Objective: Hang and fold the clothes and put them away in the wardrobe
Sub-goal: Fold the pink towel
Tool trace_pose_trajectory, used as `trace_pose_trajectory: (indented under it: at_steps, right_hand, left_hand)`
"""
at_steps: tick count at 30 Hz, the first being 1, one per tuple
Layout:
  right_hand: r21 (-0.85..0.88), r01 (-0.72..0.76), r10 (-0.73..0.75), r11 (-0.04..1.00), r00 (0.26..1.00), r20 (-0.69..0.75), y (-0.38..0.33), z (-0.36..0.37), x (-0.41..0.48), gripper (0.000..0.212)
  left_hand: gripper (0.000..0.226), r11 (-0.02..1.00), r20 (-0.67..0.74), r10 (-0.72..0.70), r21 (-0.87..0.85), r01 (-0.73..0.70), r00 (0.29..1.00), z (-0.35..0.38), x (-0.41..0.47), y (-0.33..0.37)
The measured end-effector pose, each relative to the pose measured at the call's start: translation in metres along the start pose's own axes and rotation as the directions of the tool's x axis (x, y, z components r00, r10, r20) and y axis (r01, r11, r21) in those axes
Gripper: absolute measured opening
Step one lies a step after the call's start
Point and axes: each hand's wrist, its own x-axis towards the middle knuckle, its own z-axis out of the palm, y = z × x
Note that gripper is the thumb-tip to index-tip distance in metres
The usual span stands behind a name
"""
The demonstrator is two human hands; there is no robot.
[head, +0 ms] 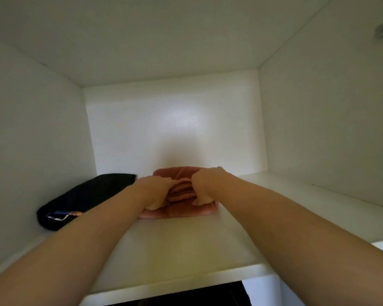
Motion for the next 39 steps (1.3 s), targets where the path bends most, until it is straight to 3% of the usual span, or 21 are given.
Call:
trace_pose_trajectory:
  at_steps: [2,5,11,14,17,20,22,27,31,34,39]
  right_hand:
    - [-0.083,-0.046,0.047,0.995,0.999,0.010,-0.015,0.006,0.018,0.039]
    - [-0.147,-0.068,0.071,0.987,0.997,0.014,-0.029,0.020,0.043,0.039]
    - [0.126,-0.117,0.122,0.985,0.992,-0.027,-0.025,0.048,0.075,0.058]
    - [0.148,-0.069,0.084,0.987,0.991,-0.099,-0.027,0.063,0.081,0.063]
    - [0.129,-0.067,0.084,0.989,0.987,-0.137,-0.031,0.068,0.081,0.060]
    - [0.153,-0.103,0.132,0.983,0.972,-0.194,-0.034,0.064,0.077,0.051]
    - [0.166,-0.116,0.148,0.979,0.969,-0.198,-0.035,0.062,0.075,0.050]
    - [0.121,-0.146,0.166,0.982,0.970,-0.175,-0.034,0.058,0.074,0.053]
    - [0.088,-0.179,0.191,0.980,0.969,-0.158,-0.033,0.058,0.076,0.052]
    - [0.090,-0.193,0.204,0.977,0.969,-0.137,-0.029,0.059,0.077,0.053]
    - [0.112,-0.215,0.229,0.970,0.965,-0.129,-0.028,0.058,0.074,0.054]
  left_hand:
    - [0.071,0.999,0.003,-0.041,0.023,0.040,0.999,0.015,0.011,-0.004]
    - [0.073,0.995,-0.061,-0.098,0.024,0.099,0.993,0.034,0.022,-0.014]
    - [0.069,0.975,-0.136,-0.219,-0.002,0.221,0.966,0.057,0.031,-0.034]
    - [0.073,0.963,-0.103,-0.267,-0.067,0.261,0.958,0.062,0.032,-0.039]
    - [0.076,0.935,-0.036,-0.250,-0.269,0.232,0.968,0.071,0.031,-0.047]
    - [0.083,0.801,-0.013,-0.209,-0.576,0.163,0.978,0.075,0.027,-0.057]
    - [0.091,0.745,-0.027,-0.204,-0.653,0.137,0.979,0.076,0.024,-0.062]
    - [0.090,0.883,-0.115,-0.174,-0.458,0.104,0.978,0.080,0.027,-0.060]
    - [0.086,0.941,-0.210,-0.315,-0.193,0.277,0.925,0.078,0.031,-0.049]
    - [0.083,0.897,-0.179,-0.412,-0.254,0.363,0.893,0.077,0.035,-0.041]
    - [0.091,0.876,-0.094,-0.295,-0.424,0.230,0.951,0.078,0.035,-0.052]
